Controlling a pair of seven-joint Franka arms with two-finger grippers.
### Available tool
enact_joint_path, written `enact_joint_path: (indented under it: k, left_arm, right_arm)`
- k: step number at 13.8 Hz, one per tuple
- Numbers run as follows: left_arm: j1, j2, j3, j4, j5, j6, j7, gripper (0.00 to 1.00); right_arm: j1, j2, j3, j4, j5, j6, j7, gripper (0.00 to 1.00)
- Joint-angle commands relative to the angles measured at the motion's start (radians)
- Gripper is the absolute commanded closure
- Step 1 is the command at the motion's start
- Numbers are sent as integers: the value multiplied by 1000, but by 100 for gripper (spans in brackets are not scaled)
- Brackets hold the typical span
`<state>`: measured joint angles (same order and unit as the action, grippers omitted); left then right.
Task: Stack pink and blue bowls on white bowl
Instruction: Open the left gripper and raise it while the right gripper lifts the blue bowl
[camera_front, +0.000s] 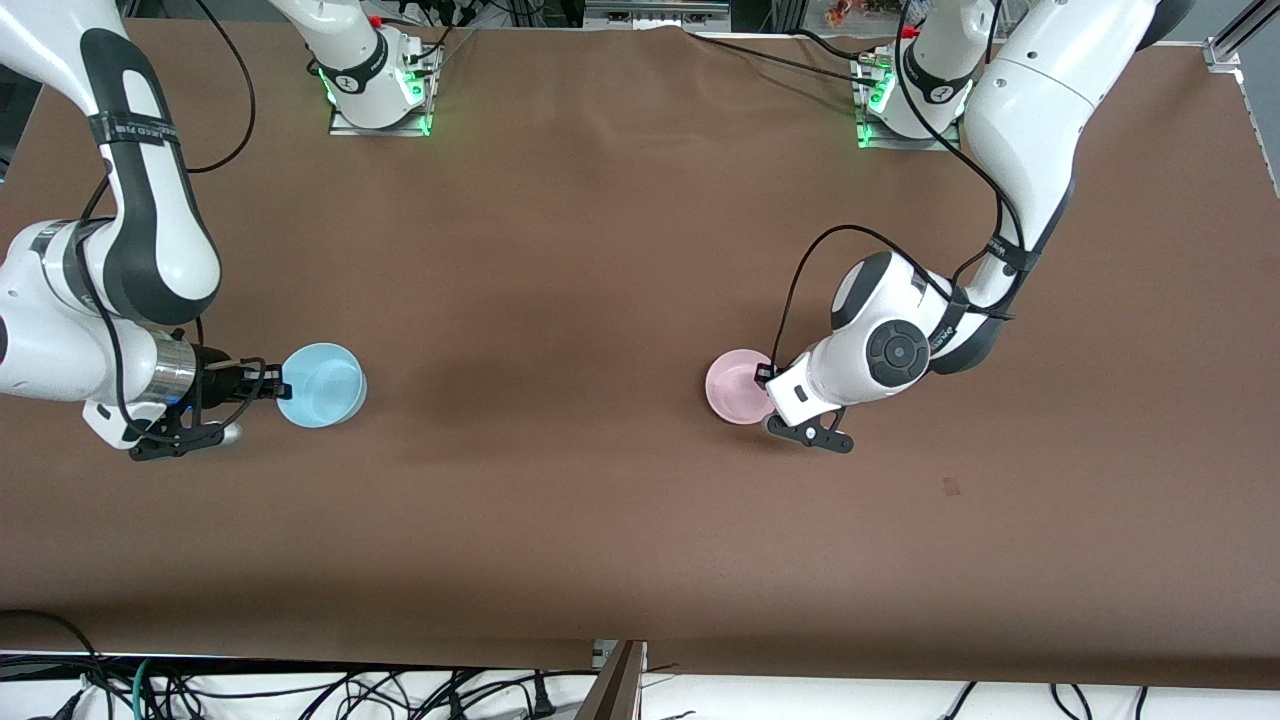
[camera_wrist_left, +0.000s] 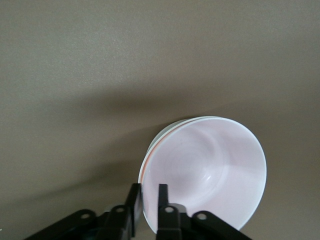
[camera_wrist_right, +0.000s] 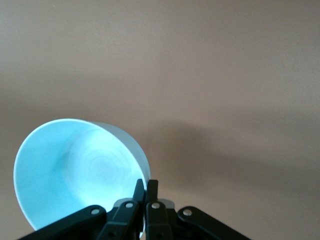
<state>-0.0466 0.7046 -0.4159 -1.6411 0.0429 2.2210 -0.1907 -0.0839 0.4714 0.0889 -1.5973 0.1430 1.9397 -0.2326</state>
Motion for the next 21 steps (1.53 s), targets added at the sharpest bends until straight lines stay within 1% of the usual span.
enact_joint_path:
  k: [1,3,5,9,11,13,15,18,19,21]
  left_arm:
    - [-1,-26,2,-3,18,-6,-21,0]
    - [10,-71,2,3,14,-46,-35,0]
    - [27,-143,2,12,14,-124,-35,0]
    - [111,-313,12,15,25,-253,-23,0]
    - [175,-394,9,26,26,-354,-13,0]
    - [224,-466,11,56,26,-485,112,0]
    - [273,-539,8,52,25,-581,239,0]
    - [317,-646,8,55,23,-716,298,0]
    - [317,-669,9,52,25,-740,298,0]
    - [317,-682,8,55,25,-748,297,0]
  right_arm:
    - [22,-2,2,19,15,-30,45,100]
    - [33,-2,11,19,15,-33,79,100]
    - [47,-2,43,20,15,-33,133,100]
    - [113,-7,49,22,15,-33,241,100]
    - [159,-10,81,22,15,-33,356,100]
    - [213,-8,101,28,15,-22,467,100]
    - [288,18,101,68,13,-15,585,100]
    - [416,100,101,154,12,77,828,100]
    - [455,127,101,172,12,123,899,100]
    - [516,156,100,180,9,214,998,100]
